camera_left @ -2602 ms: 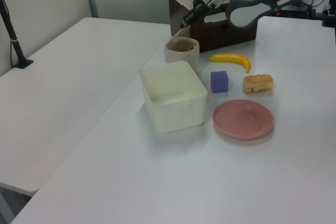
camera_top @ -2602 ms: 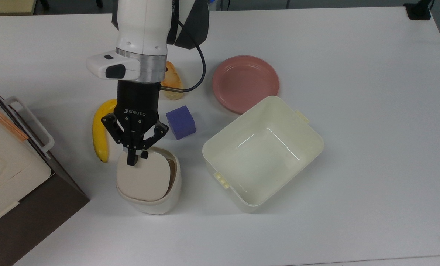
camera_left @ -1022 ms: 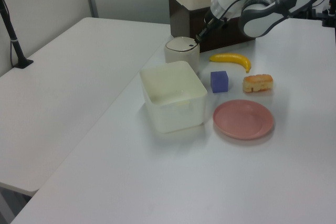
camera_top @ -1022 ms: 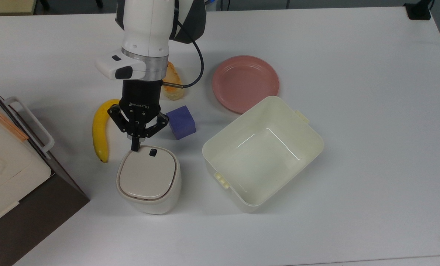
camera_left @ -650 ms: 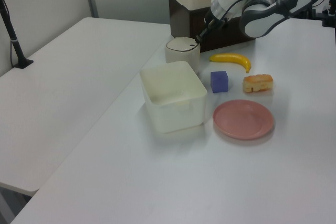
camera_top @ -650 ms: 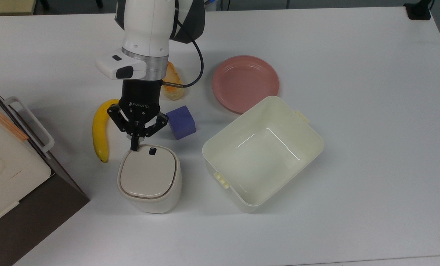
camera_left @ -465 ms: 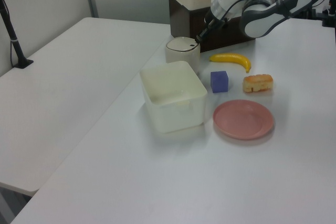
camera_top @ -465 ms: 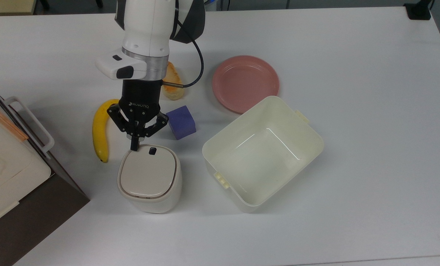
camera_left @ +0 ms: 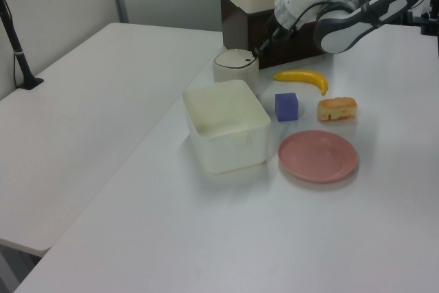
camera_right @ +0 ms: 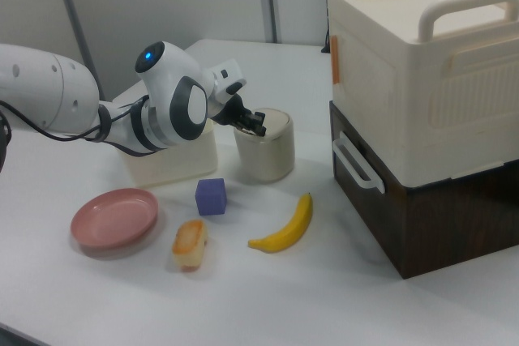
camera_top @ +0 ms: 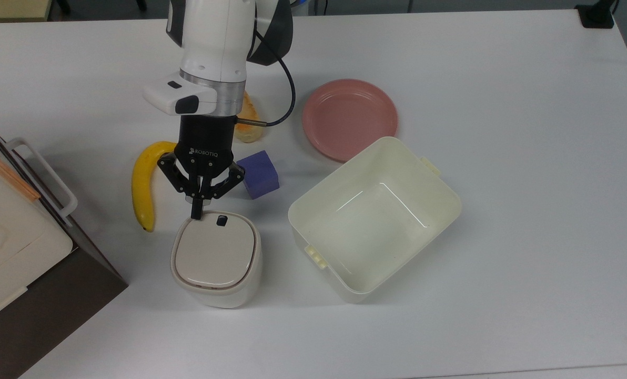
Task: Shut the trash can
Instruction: 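Push the lid down over the can opening with the gripper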
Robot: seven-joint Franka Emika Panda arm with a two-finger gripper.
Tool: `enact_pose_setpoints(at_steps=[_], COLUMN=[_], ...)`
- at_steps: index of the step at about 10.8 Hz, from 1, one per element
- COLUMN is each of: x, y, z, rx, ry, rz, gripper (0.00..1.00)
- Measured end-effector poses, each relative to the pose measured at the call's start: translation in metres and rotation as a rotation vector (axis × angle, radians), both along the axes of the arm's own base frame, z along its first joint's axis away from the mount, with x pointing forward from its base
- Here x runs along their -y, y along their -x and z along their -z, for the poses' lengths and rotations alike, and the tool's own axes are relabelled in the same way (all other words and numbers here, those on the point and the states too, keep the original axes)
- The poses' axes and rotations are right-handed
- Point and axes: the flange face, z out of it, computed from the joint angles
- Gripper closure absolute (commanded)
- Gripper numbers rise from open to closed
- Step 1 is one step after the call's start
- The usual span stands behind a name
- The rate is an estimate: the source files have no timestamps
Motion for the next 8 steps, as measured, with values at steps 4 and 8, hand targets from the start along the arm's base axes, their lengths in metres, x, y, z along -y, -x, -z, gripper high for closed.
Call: enact_pose_setpoints(at_steps=[4,8], x=[-0.001,-0.002], y=[-0.005,-0.011], z=[0.001,0.000], rx=[0.015,0.027], ry=[-0.013,-0.020], rz=[0.010,0.017], gripper=[1.00,1.00])
